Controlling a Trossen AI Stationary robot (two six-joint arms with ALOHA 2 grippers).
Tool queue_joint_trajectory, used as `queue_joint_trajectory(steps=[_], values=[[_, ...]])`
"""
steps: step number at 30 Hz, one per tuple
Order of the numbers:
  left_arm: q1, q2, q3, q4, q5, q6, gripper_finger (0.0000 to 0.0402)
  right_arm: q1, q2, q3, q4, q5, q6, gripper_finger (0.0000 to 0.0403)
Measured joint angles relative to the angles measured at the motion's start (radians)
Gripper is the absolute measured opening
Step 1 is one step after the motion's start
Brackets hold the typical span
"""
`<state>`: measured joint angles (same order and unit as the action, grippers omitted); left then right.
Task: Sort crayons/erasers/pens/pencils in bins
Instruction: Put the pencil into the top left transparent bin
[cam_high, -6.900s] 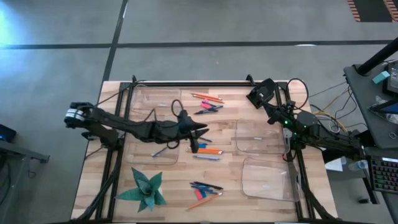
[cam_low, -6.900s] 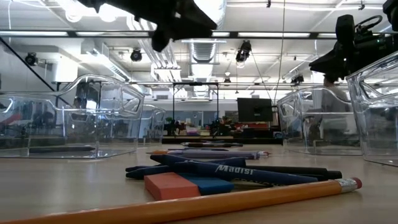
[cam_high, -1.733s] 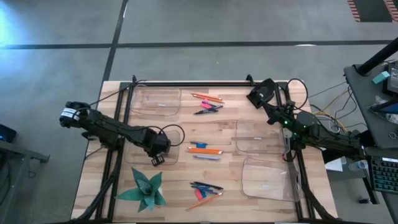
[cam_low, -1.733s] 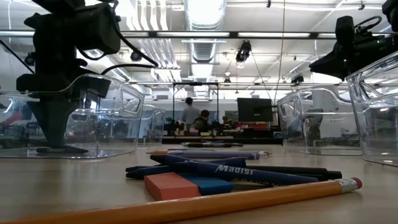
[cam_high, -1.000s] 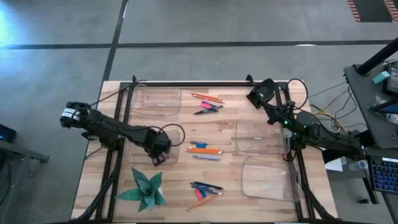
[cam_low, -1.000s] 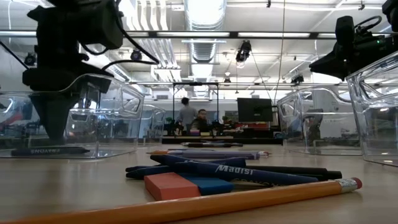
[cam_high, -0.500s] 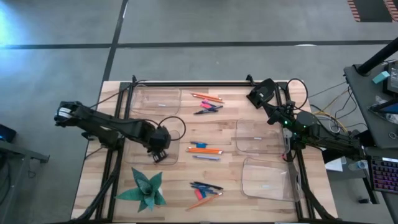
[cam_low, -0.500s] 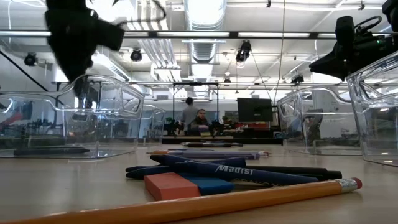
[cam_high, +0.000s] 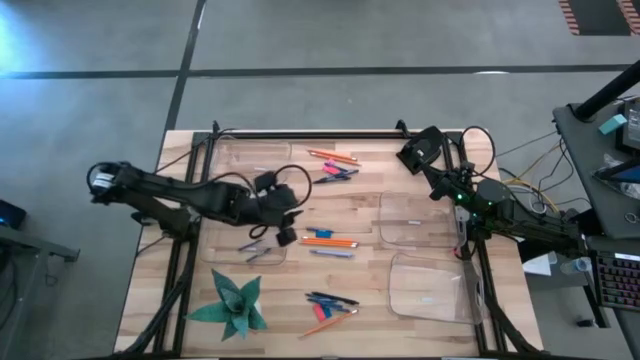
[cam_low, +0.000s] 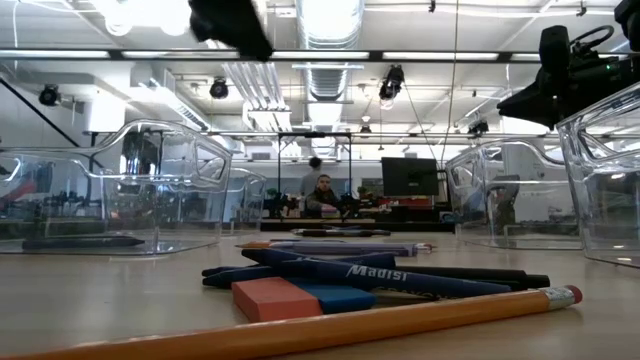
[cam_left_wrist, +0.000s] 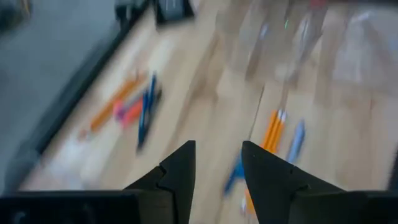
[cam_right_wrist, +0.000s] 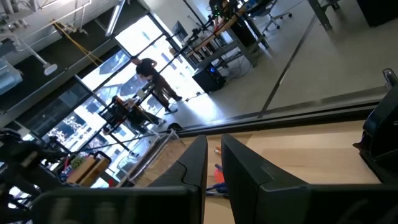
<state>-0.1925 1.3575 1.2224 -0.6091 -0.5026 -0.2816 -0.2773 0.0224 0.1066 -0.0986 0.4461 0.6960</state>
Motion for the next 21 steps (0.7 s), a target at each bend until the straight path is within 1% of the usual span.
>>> queue_joint_trajectory(steps=[4, 6, 12, 15, 21], values=[[0.003, 0.035, 0.000, 0.167, -0.023, 0.127, 0.0117, 0.000, 0.000, 0.000, 0.000, 0.000, 0.000, 0.0038], [0.003, 0.049, 0.000, 0.220, -0.024, 0.155, 0.0117, 0.000, 0.000, 0.000, 0.000, 0.000, 0.000, 0.0038], [0.003, 0.100, 0.001, 0.320, -0.024, 0.158, 0.0117, 0.000, 0.000, 0.000, 0.000, 0.000, 0.000, 0.0038], [0.003, 0.152, 0.002, 0.374, -0.023, 0.158, 0.0117, 0.000, 0.000, 0.000, 0.000, 0.000, 0.000, 0.0038], [0.003, 0.271, 0.037, 0.419, -0.019, 0.158, 0.0117, 0.000, 0.000, 0.000, 0.000, 0.000, 0.000, 0.0038]])
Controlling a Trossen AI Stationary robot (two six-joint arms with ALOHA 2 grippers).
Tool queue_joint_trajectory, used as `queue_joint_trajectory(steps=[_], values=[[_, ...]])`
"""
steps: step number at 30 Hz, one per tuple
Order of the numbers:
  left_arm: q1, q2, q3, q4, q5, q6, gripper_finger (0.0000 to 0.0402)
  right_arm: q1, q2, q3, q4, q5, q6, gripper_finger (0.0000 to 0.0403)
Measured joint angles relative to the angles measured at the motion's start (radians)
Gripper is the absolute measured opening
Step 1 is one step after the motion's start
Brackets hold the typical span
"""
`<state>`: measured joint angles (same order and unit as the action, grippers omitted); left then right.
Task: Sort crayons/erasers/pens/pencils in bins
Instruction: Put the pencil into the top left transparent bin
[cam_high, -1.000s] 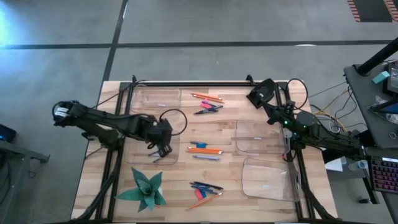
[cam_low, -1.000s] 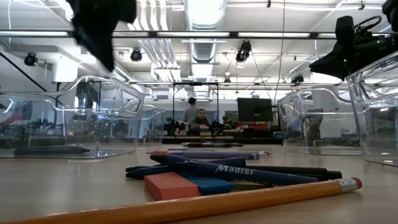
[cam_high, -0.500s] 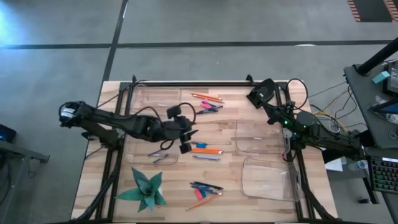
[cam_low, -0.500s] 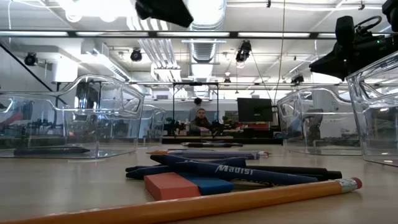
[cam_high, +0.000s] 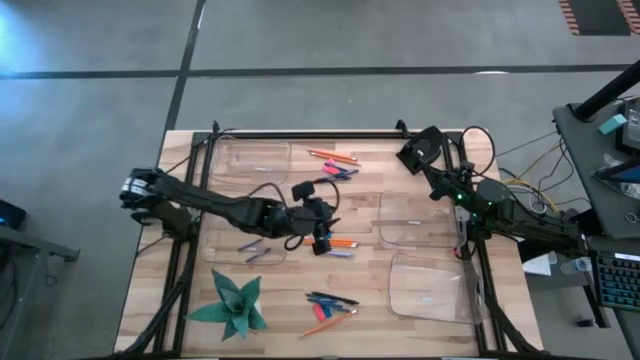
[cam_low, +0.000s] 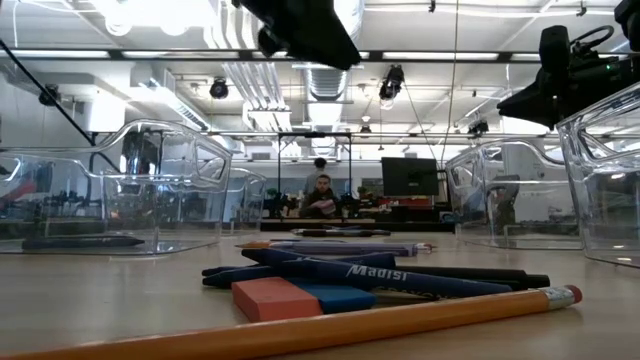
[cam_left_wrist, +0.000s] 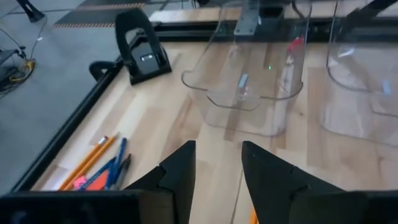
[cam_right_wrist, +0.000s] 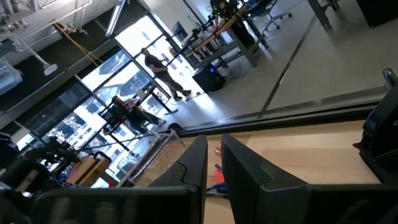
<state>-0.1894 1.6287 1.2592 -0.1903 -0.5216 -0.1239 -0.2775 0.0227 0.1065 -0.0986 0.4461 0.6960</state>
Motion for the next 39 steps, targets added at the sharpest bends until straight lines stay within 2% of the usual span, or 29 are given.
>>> queue_joint_trajectory(steps=[4, 11, 28, 34, 39], values=[[0.000, 0.050, 0.024, 0.000, 0.014, -0.069, 0.0117, 0.000, 0.000, 0.000, 0.000, 0.000, 0.000, 0.0038], [-0.002, 0.055, 0.037, 0.002, 0.016, -0.260, 0.0117, 0.000, 0.000, 0.000, 0.000, 0.000, 0.000, 0.0038], [0.000, 0.050, 0.037, 0.001, 0.019, -0.252, 0.0117, 0.000, 0.000, 0.000, 0.012, 0.000, 0.000, 0.0038], [0.005, 0.049, 0.037, 0.002, 0.019, -0.158, 0.0117, 0.000, 0.000, 0.000, 0.070, 0.000, 0.003, 0.0038], [0.011, 0.038, 0.037, -0.001, 0.019, -0.149, 0.0117, 0.000, 0.000, 0.000, 0.147, -0.001, 0.071, 0.0038]])
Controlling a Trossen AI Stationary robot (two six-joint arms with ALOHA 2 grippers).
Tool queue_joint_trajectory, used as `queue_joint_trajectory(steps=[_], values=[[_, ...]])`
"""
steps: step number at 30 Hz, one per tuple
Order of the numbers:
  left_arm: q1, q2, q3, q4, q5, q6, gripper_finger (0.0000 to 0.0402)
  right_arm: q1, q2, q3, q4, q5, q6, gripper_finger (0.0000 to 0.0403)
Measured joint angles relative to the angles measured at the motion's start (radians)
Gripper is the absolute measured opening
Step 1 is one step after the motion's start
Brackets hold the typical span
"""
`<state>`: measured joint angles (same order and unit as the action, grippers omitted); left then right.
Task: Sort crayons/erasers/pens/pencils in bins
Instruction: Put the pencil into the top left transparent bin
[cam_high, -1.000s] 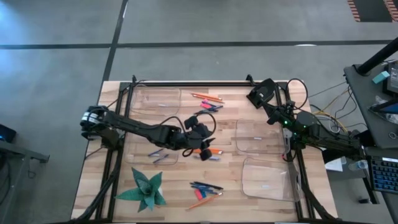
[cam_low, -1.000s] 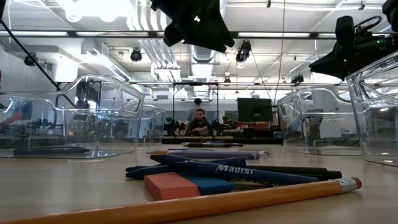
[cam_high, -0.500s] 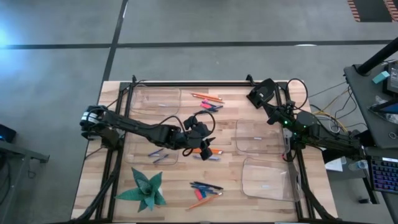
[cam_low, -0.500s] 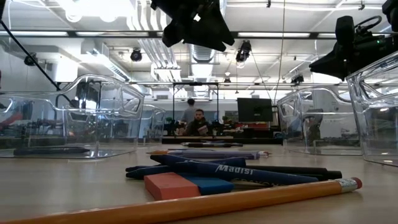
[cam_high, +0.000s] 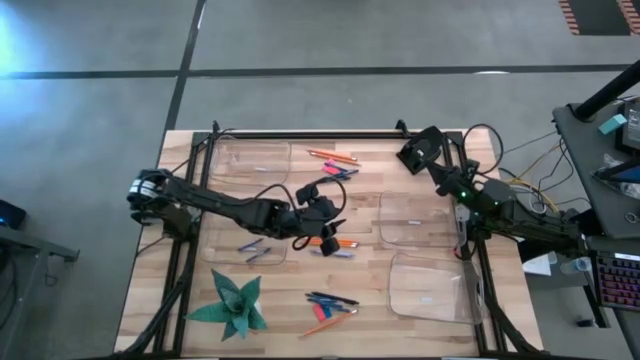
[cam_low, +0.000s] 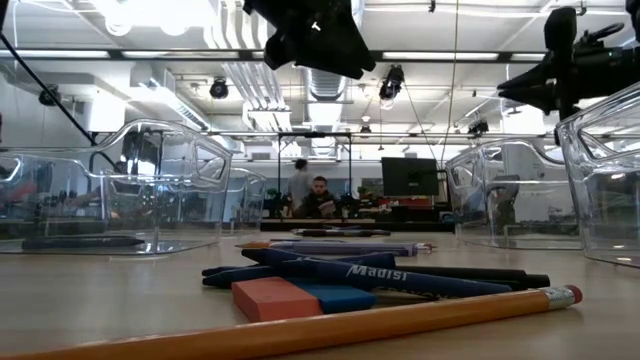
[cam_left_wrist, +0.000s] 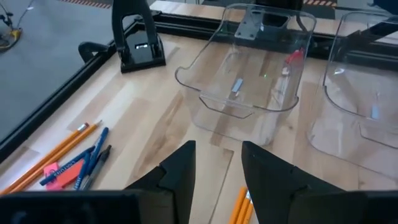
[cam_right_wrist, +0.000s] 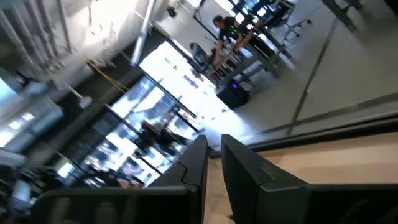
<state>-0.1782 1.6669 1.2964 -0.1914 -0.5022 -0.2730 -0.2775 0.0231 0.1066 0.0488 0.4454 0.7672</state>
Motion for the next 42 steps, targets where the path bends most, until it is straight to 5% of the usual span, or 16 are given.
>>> queue_joint_trajectory(steps=[10, 29, 42], values=[[0.051, -0.035, 0.000, -0.005, -0.002, 0.001, 0.0117, 0.000, 0.000, 0.000, 0.047, 0.062, 0.150, 0.0038], [0.133, -0.106, -0.005, -0.011, -0.005, 0.001, 0.0117, 0.000, 0.010, 0.000, 0.057, 0.023, 0.079, 0.0038], [0.146, -0.133, -0.005, -0.010, -0.005, 0.001, 0.0117, 0.000, 0.179, 0.003, 0.339, -0.027, -0.027, 0.0038]])
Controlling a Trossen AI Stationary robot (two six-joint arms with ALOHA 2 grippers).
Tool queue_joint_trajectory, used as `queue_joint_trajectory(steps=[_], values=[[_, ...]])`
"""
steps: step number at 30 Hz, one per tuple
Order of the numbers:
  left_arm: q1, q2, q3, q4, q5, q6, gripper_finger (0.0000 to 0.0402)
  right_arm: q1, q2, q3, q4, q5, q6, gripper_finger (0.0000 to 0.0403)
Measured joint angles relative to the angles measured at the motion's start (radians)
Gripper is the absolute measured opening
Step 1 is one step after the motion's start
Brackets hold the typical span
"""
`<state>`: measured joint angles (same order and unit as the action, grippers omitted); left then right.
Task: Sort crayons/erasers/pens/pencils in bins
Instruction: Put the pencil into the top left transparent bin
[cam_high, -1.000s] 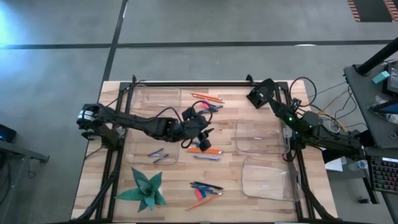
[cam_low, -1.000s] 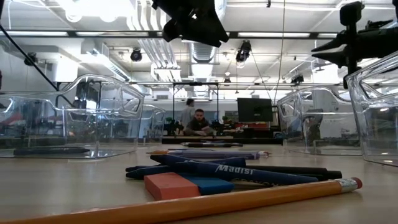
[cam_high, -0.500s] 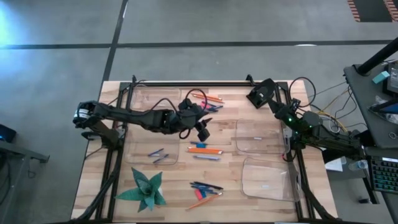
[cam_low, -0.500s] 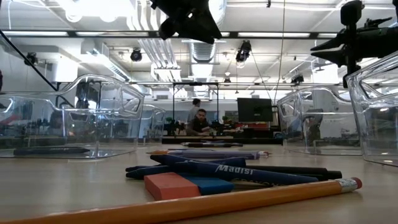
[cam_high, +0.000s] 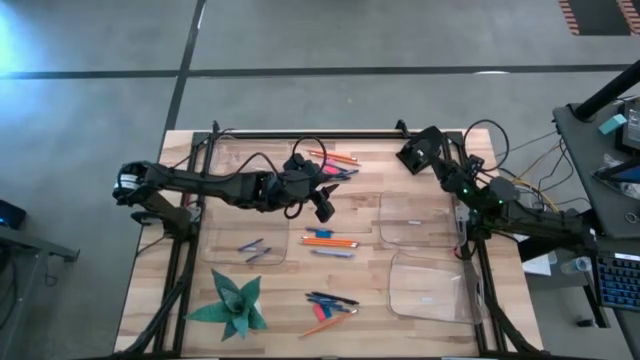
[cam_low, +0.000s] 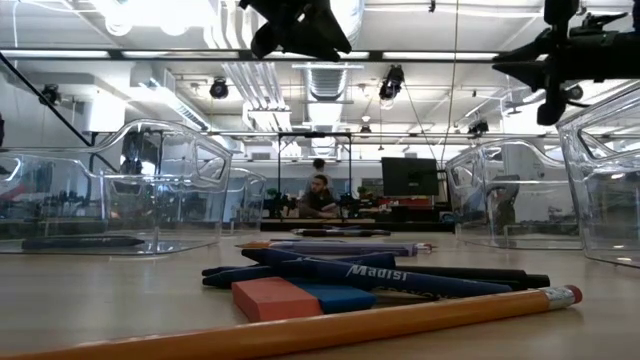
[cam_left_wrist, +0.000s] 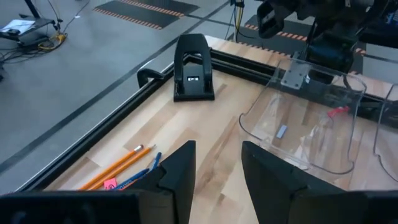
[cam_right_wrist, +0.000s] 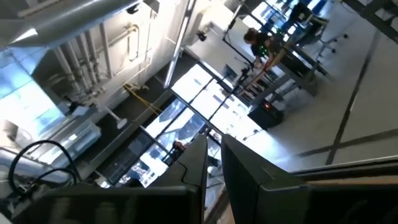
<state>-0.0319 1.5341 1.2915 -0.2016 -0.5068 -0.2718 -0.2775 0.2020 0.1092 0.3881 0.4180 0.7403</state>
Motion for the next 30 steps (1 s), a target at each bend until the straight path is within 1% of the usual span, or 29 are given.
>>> queue_joint_trajectory(steps=[3, 6, 8, 11, 16, 20, 23, 24, 26, 30], values=[[0.000, -0.009, 0.000, 0.000, 0.000, 0.000, 0.0117, 0.000, 0.060, 0.027, -0.016, -0.028, -0.020, 0.0039], [0.003, -0.023, 0.000, 0.000, 0.000, 0.000, 0.0117, 0.000, 0.136, 0.079, -0.019, -0.060, -0.067, 0.0048], [0.007, -0.032, 0.000, 0.000, 0.000, 0.000, 0.0117, 0.000, 0.195, 0.126, -0.020, -0.060, -0.112, 0.0058], [0.014, -0.049, 0.000, 0.000, -0.001, 0.000, 0.0117, 0.000, 0.276, 0.209, -0.075, -0.057, -0.198, 0.0075], [0.019, -0.077, 0.000, -0.001, -0.003, 0.000, 0.0117, 0.000, 0.425, 0.381, -0.312, -0.052, -0.280, 0.0099], [0.019, -0.098, -0.001, -0.002, -0.003, 0.044, 0.0117, 0.000, 0.551, 0.520, -0.518, -0.054, -0.283, 0.0118], [0.019, -0.113, -0.001, -0.001, -0.004, 0.096, 0.0117, -0.001, 0.659, 0.616, -0.683, -0.084, -0.272, 0.0128], [0.019, -0.115, -0.001, 0.001, -0.004, 0.107, 0.0117, 0.000, 0.698, 0.650, -0.747, -0.103, -0.271, 0.0131], [0.019, -0.122, -0.001, -0.001, -0.007, 0.131, 0.0117, 0.000, 0.764, 0.724, -0.814, -0.133, -0.269, 0.0132], [0.019, -0.133, -0.001, -0.001, -0.026, 0.156, 0.0117, 0.000, 0.915, 0.851, -0.979, -0.138, -0.270, 0.0128]])
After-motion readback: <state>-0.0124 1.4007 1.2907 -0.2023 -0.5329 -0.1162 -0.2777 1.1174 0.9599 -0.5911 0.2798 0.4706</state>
